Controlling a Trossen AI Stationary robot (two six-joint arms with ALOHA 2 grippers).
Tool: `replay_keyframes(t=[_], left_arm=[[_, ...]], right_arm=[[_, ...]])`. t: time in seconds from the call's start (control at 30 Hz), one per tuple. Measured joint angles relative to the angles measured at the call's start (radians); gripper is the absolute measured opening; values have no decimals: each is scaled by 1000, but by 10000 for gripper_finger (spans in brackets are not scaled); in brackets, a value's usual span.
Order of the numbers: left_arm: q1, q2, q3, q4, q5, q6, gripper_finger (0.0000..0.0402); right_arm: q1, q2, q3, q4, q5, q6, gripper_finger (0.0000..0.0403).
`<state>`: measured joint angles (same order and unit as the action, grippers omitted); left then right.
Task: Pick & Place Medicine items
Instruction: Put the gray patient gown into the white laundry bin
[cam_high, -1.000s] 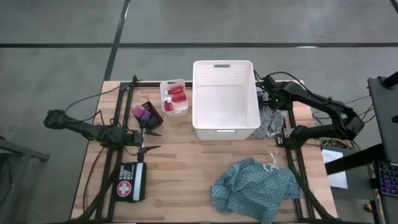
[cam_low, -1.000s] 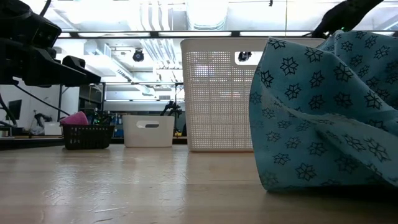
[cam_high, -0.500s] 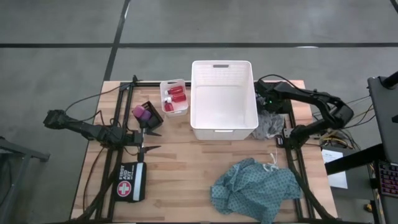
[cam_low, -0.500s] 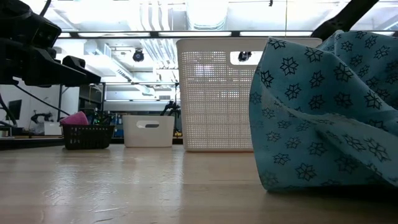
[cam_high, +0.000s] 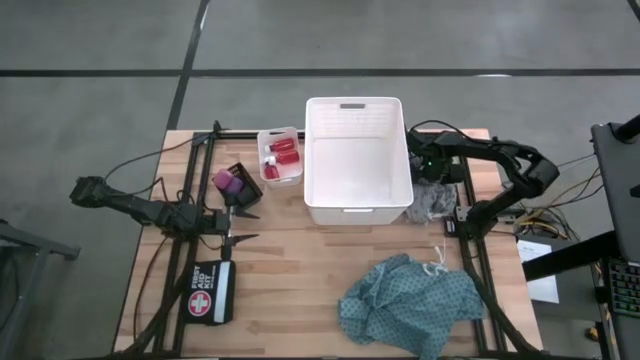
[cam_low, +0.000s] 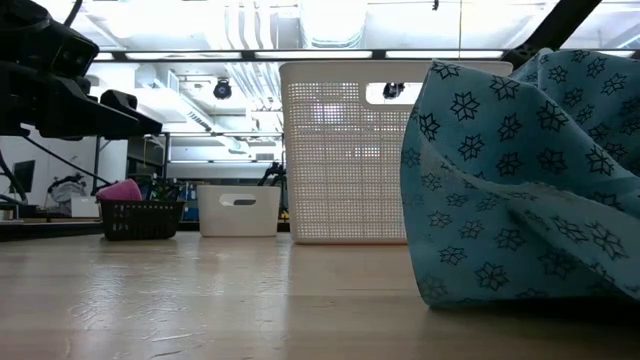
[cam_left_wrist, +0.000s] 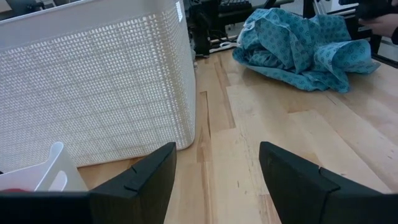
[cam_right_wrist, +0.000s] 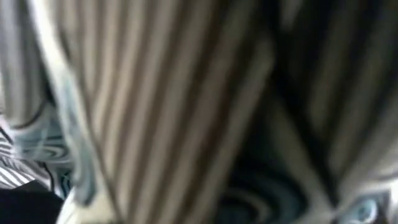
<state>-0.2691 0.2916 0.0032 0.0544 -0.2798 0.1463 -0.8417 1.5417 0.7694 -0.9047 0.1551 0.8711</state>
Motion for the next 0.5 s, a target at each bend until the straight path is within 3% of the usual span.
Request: replay_keyframes(t=[0.3,0.5], left_arm=[[0,0,0,0,0,0,236],[0,0,0,0,0,2,235]], right_arm=[[-1,6,-1,4,-2,1,396],[-1,-5,-4,12,-11,8,331]])
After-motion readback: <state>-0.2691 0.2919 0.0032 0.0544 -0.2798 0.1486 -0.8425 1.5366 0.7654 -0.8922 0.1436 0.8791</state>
